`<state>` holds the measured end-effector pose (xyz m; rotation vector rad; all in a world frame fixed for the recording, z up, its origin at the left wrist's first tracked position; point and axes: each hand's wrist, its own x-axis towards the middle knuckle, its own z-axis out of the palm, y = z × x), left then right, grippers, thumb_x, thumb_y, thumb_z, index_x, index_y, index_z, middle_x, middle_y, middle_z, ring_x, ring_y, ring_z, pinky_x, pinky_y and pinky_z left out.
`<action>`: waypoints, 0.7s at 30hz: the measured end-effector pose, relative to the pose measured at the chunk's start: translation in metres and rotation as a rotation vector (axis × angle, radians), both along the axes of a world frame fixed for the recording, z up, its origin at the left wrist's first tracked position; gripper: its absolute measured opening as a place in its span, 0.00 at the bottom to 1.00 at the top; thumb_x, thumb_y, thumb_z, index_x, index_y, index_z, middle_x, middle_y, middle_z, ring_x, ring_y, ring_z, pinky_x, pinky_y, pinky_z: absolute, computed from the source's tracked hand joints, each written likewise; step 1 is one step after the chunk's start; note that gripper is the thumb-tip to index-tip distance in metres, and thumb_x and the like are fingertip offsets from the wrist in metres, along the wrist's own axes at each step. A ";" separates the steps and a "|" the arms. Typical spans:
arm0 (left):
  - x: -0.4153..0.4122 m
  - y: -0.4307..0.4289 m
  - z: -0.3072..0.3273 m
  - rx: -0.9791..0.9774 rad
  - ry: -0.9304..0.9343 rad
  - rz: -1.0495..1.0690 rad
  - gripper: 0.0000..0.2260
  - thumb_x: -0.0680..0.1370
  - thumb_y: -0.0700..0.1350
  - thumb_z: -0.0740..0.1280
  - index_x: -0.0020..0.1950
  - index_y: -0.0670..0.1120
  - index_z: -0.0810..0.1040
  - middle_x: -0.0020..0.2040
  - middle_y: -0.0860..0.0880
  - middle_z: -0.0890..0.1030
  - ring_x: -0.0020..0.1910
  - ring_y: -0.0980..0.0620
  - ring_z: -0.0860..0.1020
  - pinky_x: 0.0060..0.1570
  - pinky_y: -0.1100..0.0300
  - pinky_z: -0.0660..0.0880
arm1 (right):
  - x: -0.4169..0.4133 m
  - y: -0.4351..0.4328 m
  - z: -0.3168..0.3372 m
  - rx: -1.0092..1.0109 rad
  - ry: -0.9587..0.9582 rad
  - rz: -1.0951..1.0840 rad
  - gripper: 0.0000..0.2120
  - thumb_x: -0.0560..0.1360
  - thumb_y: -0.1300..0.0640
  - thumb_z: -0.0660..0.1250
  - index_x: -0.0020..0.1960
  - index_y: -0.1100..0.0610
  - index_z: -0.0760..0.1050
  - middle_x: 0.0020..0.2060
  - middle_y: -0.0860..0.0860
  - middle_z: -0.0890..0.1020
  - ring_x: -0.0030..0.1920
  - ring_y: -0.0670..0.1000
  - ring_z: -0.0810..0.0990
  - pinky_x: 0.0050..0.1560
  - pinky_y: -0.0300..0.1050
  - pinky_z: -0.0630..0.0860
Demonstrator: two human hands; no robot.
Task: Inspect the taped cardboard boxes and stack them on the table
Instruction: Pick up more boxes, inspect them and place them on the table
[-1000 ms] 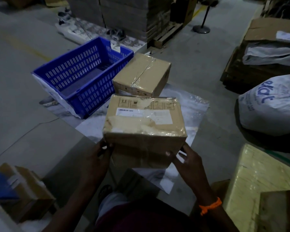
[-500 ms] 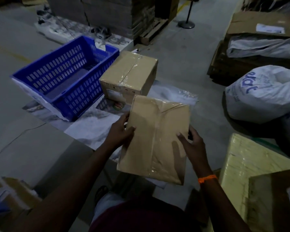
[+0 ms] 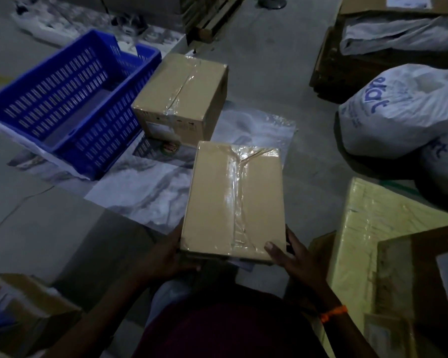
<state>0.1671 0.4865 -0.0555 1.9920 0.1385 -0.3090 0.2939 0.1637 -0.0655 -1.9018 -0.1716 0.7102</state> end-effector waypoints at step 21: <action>0.226 0.029 0.003 0.516 -0.344 0.345 0.19 0.76 0.41 0.72 0.65 0.37 0.77 0.60 0.36 0.80 0.59 0.39 0.78 0.56 0.59 0.72 | 0.175 0.076 -0.008 0.172 -0.135 -0.271 0.41 0.69 0.41 0.78 0.78 0.38 0.64 0.67 0.44 0.81 0.65 0.51 0.81 0.63 0.64 0.80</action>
